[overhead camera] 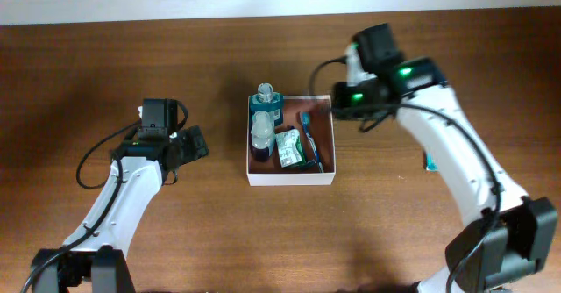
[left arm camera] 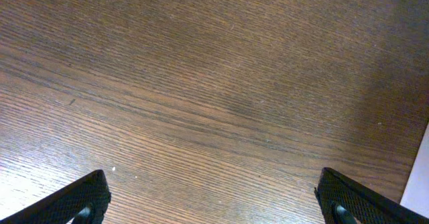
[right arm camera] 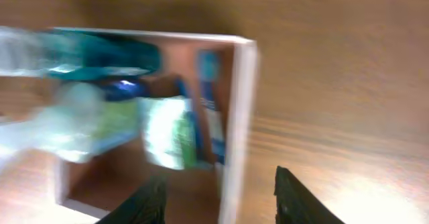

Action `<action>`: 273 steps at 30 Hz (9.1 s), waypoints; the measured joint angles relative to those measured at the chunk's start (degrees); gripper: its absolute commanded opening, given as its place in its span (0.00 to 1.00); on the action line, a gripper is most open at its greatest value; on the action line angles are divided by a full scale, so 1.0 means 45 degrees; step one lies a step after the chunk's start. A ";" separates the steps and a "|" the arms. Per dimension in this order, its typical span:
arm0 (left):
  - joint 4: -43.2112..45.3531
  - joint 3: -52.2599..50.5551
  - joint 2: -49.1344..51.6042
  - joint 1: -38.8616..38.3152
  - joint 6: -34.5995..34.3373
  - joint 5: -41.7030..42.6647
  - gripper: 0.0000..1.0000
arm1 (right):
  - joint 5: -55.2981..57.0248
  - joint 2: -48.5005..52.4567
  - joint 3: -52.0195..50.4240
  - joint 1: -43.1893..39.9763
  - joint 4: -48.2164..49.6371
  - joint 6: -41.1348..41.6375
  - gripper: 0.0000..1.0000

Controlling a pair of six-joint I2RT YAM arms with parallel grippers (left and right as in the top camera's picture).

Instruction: Pack container

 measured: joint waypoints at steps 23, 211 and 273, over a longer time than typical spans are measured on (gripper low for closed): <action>0.0000 0.0000 0.0000 0.0000 0.0000 0.0000 0.99 | 0.2089 0.0019 -0.2273 -0.6081 0.1078 -0.2108 0.53; 0.0000 0.0000 0.0000 0.0000 0.0000 -0.0005 0.99 | 0.0675 0.2302 -0.2409 0.2414 0.4454 0.1923 0.29; 0.0000 0.0000 0.0000 0.0000 0.0000 -0.0005 0.99 | 0.0005 -0.0991 0.0121 -0.1355 0.0330 -0.0889 0.98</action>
